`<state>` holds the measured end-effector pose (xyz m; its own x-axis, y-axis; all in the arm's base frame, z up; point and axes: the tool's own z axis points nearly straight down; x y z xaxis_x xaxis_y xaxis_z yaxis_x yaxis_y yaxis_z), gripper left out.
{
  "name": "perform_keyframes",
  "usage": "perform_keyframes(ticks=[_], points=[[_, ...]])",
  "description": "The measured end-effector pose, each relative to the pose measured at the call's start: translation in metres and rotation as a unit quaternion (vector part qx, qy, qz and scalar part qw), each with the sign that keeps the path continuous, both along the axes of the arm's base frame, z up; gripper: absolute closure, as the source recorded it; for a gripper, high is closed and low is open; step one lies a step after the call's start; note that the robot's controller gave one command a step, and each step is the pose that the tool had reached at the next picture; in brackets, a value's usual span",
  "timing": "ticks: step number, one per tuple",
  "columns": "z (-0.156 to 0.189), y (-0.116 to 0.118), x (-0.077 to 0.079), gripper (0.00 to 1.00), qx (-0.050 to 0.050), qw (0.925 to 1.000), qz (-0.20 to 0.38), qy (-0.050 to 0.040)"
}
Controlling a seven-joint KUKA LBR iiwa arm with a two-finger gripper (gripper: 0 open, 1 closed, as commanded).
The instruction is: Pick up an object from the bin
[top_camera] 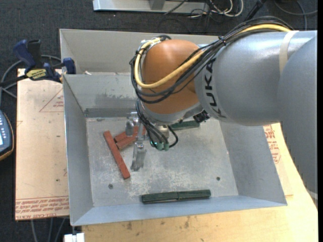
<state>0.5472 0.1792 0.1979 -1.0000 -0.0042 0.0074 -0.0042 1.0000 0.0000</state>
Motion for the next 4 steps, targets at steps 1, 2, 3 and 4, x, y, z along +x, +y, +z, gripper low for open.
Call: perform_keyframes(ticks=[1,2,3,4], points=[[0.005,0.01,0.023,0.0,0.001,1.0,0.004,-0.0059],[-0.13,-0.044,0.052,0.0,0.001,0.9998,-0.021,-0.0058],[-0.125,-0.042,0.053,1.0,0.002,0.9998,-0.02,-0.0079],[-0.125,-0.091,0.027,1.0,0.002,0.985,-0.172,-0.0075]])
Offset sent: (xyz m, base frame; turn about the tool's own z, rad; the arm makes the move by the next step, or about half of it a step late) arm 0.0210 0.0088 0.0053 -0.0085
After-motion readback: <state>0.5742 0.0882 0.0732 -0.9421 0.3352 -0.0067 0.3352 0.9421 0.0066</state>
